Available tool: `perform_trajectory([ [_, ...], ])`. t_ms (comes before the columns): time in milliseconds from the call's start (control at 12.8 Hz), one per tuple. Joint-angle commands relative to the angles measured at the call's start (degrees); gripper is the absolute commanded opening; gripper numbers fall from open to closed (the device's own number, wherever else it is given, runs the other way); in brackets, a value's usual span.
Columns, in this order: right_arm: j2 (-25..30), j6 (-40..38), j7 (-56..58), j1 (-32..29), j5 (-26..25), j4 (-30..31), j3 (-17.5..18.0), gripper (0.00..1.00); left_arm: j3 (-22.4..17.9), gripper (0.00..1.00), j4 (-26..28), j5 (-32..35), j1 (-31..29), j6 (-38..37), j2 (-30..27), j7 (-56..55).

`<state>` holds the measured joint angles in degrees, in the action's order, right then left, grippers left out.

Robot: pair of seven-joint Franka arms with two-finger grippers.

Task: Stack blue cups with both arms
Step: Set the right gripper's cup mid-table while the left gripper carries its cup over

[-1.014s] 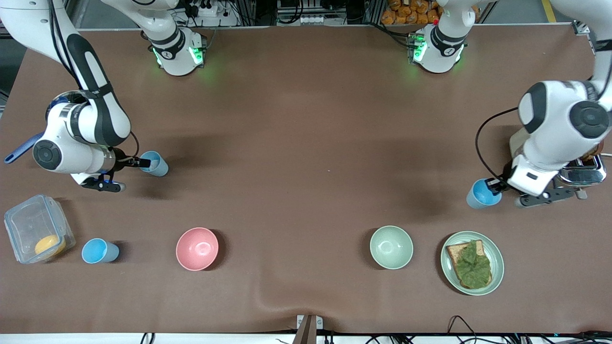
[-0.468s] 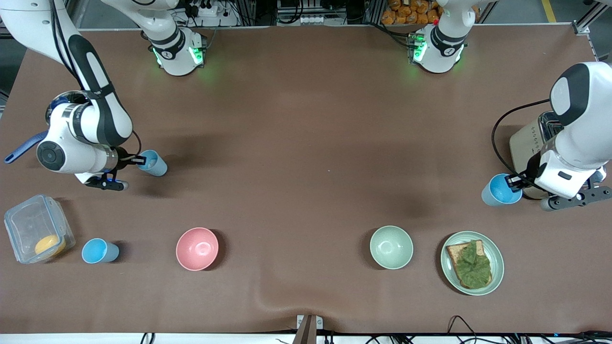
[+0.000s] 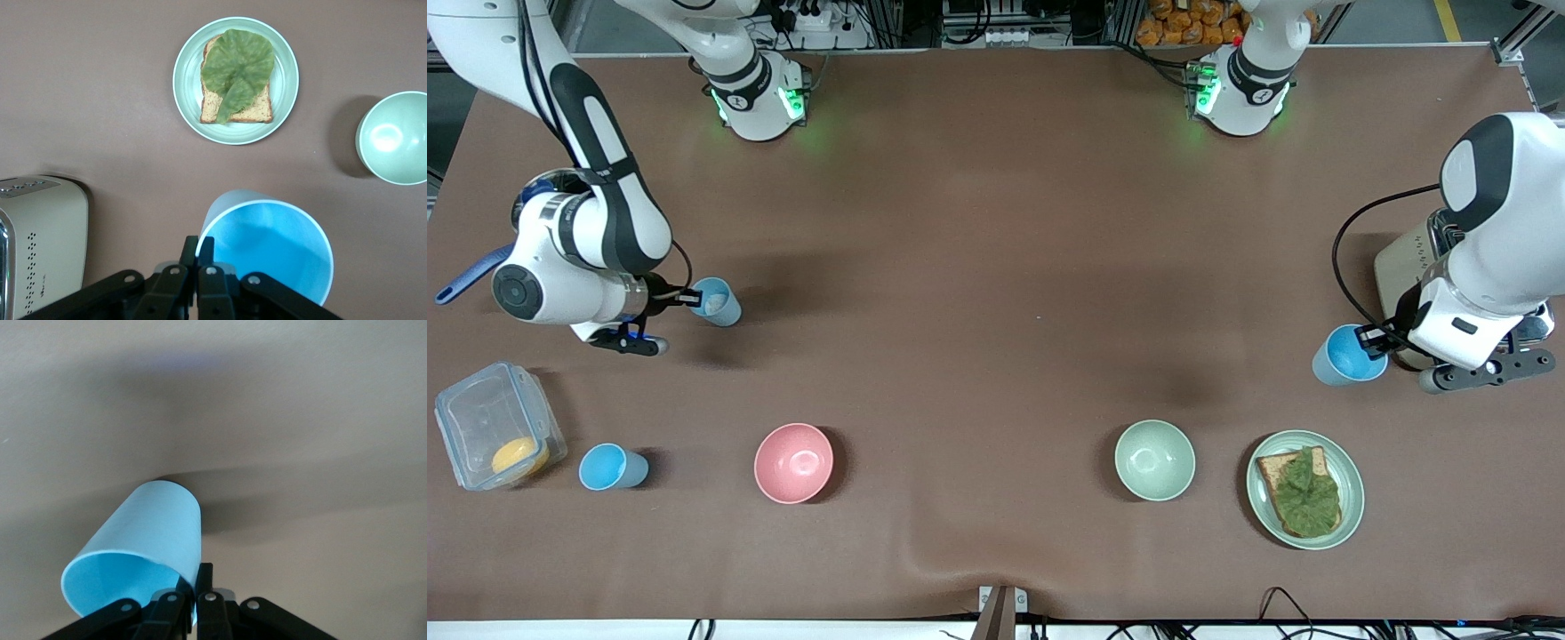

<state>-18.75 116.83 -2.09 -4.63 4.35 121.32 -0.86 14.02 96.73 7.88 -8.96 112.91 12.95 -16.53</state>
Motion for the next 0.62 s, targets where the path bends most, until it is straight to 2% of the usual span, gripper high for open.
perform_trajectory([
  [0, -0.9, -9.1, -3.5, 3.4, 3.0, -7.9, 0.2, 0.00, 0.4, 0.00, -2.4, -0.1, 0.1, -2.3, 0.5, -0.3],
  [234, -0.9, -16.2, -18.4, 12.7, 5.8, -15.5, 0.2, 0.00, 0.4, 0.00, -6.5, -1.8, 0.3, -7.1, 0.8, -0.4],
  [390, -2.8, -16.3, -25.9, 19.4, 9.4, -19.3, 0.2, 0.00, 0.6, 0.00, -6.9, -1.8, 0.3, -7.9, 0.5, -0.4],
  [546, -5.9, -15.5, -34.1, 25.5, 13.5, -23.2, 0.2, 0.00, 2.3, 0.00, -8.6, -1.8, -0.4, -13.9, -1.6, 0.4],
])
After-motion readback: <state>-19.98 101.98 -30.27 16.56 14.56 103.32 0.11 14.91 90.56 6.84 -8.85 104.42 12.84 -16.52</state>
